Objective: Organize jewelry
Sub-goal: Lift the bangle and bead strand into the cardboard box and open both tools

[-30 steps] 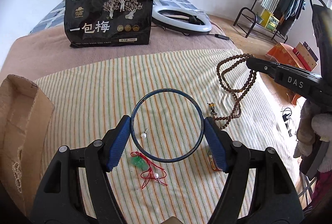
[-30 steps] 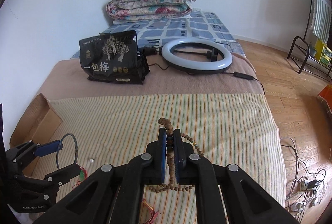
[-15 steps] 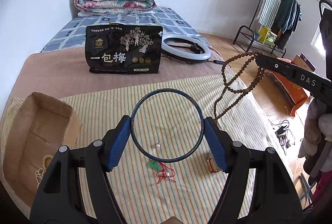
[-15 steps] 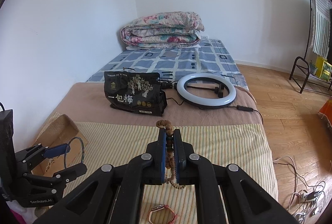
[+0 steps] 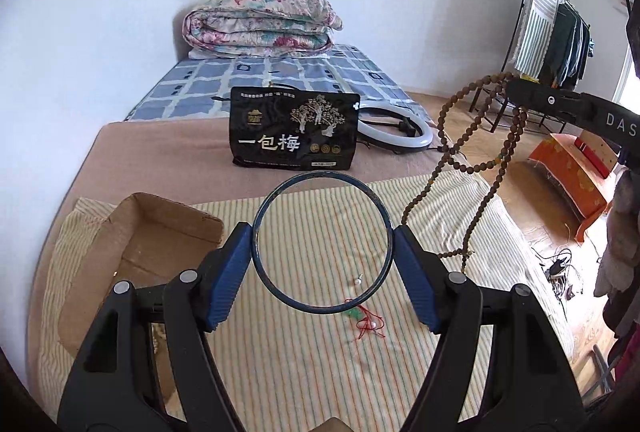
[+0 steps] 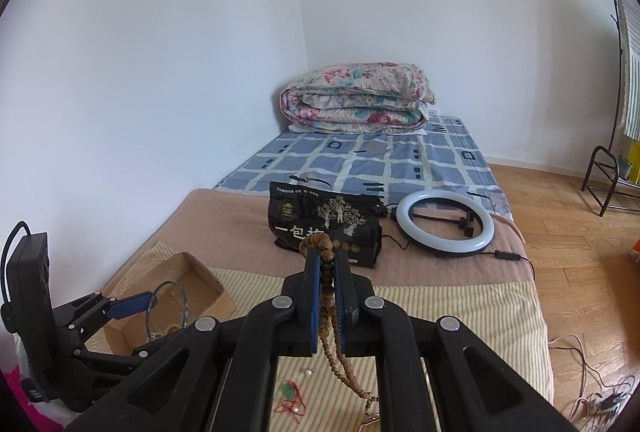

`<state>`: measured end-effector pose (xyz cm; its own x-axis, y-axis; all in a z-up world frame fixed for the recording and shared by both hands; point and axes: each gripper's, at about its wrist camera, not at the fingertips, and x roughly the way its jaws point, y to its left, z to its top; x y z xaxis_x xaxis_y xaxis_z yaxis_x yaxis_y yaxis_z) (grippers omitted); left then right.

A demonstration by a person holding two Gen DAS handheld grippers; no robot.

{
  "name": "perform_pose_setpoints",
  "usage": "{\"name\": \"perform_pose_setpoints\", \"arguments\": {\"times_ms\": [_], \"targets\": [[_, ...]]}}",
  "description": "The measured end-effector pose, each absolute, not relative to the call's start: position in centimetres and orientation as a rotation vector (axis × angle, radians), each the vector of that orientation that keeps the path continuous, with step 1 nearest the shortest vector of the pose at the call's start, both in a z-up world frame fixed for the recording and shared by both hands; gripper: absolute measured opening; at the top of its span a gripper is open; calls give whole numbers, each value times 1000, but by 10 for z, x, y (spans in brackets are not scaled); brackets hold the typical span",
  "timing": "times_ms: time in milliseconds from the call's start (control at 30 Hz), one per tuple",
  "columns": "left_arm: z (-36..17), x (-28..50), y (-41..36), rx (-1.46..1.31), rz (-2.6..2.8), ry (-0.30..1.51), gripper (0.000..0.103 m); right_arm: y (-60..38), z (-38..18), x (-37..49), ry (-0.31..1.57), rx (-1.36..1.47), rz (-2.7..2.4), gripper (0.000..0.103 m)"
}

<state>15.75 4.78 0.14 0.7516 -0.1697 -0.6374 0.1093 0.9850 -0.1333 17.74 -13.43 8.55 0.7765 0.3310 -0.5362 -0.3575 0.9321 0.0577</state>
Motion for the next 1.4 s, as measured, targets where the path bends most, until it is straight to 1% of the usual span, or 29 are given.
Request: {"name": "perform_pose_setpoints", "arguments": {"times_ms": [467, 733, 1067, 1400], "targets": [[5, 119, 145, -119, 9, 685, 73, -22, 104, 165, 531, -55, 542, 4], [-6, 103, 190, -120, 90, 702, 73, 40, 99, 162, 524, -66, 635, 4], [-32, 99, 233, -127, 181, 759, 73, 93, 58, 186, 572, -94, 685, 4], [-60, 116, 237, -121, 189, 838, 73, 110, 2, 226, 679, -61, 679, 4]]}}
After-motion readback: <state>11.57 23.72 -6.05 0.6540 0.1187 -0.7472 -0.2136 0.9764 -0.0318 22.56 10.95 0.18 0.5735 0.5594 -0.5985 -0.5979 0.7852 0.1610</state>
